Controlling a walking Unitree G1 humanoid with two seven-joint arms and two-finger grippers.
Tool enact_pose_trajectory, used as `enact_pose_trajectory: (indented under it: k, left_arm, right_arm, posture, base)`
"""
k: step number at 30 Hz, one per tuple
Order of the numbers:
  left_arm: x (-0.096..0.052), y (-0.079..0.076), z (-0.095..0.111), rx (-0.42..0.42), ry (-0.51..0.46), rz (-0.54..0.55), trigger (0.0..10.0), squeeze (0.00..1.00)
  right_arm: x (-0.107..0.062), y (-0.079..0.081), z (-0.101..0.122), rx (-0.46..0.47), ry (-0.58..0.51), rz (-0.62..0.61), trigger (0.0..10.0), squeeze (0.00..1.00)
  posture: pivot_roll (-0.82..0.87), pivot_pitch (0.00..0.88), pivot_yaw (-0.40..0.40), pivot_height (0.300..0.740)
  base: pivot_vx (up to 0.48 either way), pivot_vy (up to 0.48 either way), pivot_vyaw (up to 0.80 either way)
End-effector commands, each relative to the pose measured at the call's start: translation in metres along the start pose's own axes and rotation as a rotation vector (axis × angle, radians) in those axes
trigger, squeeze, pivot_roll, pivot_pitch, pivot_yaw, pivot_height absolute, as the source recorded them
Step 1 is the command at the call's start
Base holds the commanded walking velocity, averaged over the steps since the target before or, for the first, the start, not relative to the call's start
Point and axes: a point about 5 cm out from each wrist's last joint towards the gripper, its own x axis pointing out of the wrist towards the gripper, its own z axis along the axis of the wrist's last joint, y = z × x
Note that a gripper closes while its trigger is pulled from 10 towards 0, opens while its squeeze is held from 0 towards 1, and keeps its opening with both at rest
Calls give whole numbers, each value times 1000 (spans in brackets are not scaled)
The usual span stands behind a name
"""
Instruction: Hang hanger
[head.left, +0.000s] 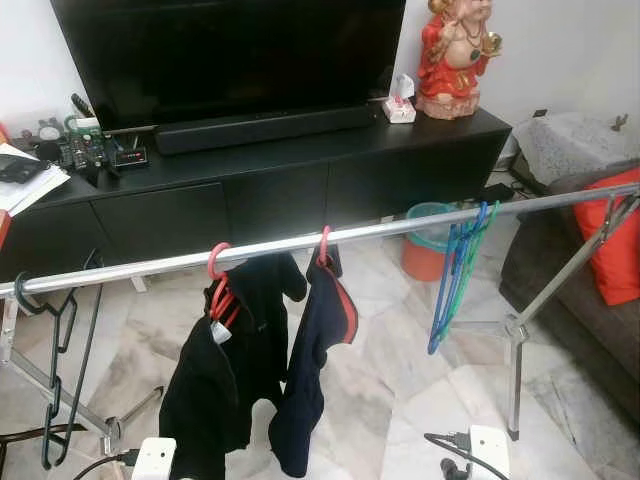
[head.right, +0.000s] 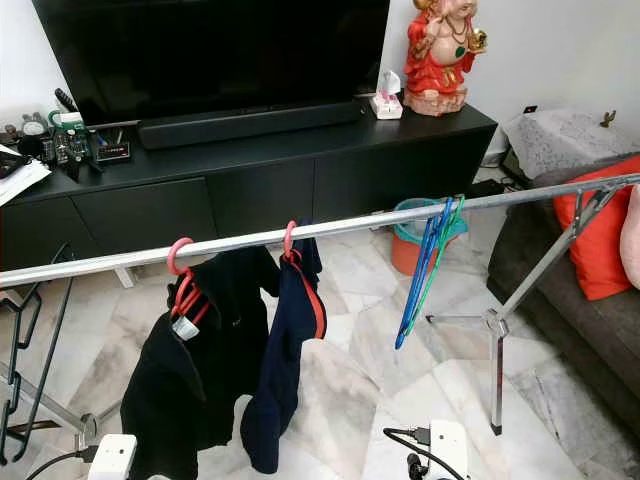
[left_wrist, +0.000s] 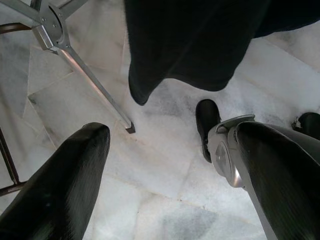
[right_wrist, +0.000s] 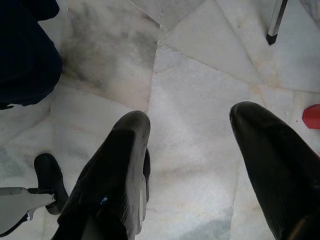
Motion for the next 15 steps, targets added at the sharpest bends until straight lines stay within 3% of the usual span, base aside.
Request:
enact_pose_trajectory:
  k: [1, 8, 15]
  left_arm:
    - [0, -3, -2, 27, 13, -12, 10000, 0]
    - [0, -4, -2, 36, 15, -17, 10000, 0]
    - [0, -5, -3, 42, 21, -19, 10000, 0]
  right_arm:
    - [0, -3, 1, 7, -2, -10, 10000, 0]
    - [0, -4, 2, -19, -7, -4, 10000, 0]
    - [0, -4, 2, -20, -3, -3, 10000, 0]
  posture:
    - [19, 0, -53, 740]
    - [25, 0, -57, 740]
    - [24, 0, -59, 740]
  base:
    - [0, -330, 0]
    - [0, -331, 0]
    - [0, -332, 648]
